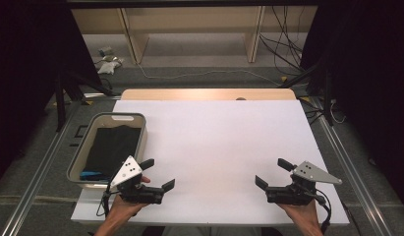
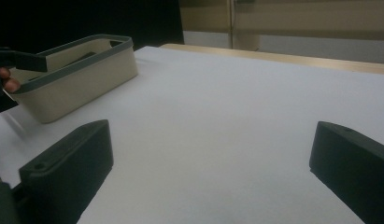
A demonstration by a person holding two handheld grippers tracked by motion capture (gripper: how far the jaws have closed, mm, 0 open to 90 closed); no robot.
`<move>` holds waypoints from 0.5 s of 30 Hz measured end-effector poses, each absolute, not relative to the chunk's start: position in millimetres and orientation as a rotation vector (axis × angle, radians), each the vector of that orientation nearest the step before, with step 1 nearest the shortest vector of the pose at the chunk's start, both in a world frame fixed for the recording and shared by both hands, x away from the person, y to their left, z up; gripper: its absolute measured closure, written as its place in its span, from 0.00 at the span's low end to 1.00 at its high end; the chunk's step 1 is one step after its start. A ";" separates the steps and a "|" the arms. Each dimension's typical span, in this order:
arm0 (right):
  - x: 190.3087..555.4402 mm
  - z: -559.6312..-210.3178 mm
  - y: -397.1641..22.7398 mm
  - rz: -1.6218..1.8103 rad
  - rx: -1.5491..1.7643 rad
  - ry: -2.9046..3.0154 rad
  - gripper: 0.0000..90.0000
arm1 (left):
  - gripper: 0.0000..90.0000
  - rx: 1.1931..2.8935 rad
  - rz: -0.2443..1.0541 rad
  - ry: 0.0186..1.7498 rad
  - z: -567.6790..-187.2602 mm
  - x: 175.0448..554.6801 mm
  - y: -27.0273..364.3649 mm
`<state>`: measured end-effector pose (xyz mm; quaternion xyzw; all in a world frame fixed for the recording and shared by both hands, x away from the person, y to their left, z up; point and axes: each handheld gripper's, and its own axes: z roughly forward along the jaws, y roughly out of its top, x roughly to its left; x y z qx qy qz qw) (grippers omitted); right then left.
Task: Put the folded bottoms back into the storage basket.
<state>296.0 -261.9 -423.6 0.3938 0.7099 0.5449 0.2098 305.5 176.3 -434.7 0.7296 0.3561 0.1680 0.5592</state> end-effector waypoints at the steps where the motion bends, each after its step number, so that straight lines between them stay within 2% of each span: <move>1: 296.1 -423.6 -261.8 1.515 1.095 1.975 0.00 | 0.00 1.709 0.394 0.846 -434.6 305.5 176.4; 15: 296.4 -420.7 -262.9 1.530 1.092 1.955 0.00 | 0.00 1.699 0.392 0.847 -433.5 306.0 178.1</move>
